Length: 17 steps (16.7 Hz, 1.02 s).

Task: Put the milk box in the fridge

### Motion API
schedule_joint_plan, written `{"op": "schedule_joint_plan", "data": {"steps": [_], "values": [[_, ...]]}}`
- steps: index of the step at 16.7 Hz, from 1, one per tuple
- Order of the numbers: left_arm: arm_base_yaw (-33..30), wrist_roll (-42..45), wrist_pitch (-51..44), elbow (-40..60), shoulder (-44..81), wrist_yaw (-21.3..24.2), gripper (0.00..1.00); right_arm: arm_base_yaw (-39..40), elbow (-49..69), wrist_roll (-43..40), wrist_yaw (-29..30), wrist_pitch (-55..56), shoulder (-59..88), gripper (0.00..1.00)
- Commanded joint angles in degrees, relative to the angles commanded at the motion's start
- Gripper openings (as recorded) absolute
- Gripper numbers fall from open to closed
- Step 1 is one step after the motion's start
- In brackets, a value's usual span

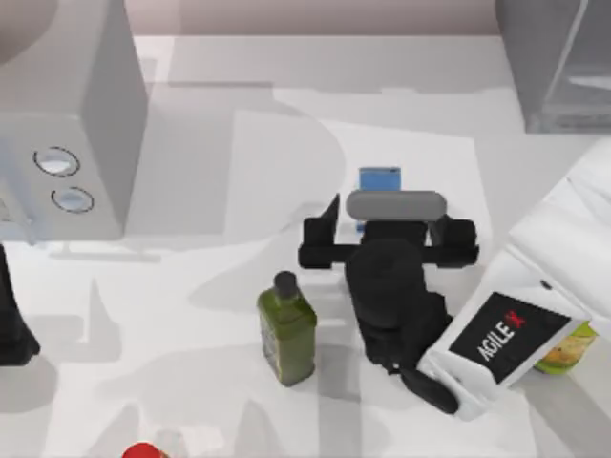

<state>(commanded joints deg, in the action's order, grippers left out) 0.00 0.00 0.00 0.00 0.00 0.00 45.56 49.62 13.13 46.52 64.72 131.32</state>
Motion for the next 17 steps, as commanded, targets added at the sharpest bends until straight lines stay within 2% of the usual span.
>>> {"op": "schedule_joint_plan", "data": {"steps": [10, 17], "values": [[0.0, 0.0, 0.0, 0.0, 0.0, 0.0, 1.00, -0.2, 2.0, -0.3, -0.4, -1.5, 0.6, 1.00], [0.0, 0.0, 0.0, 0.0, 0.0, 0.0, 1.00, -5.1, 9.5, -2.3, -5.0, -2.1, 6.1, 1.00]]}}
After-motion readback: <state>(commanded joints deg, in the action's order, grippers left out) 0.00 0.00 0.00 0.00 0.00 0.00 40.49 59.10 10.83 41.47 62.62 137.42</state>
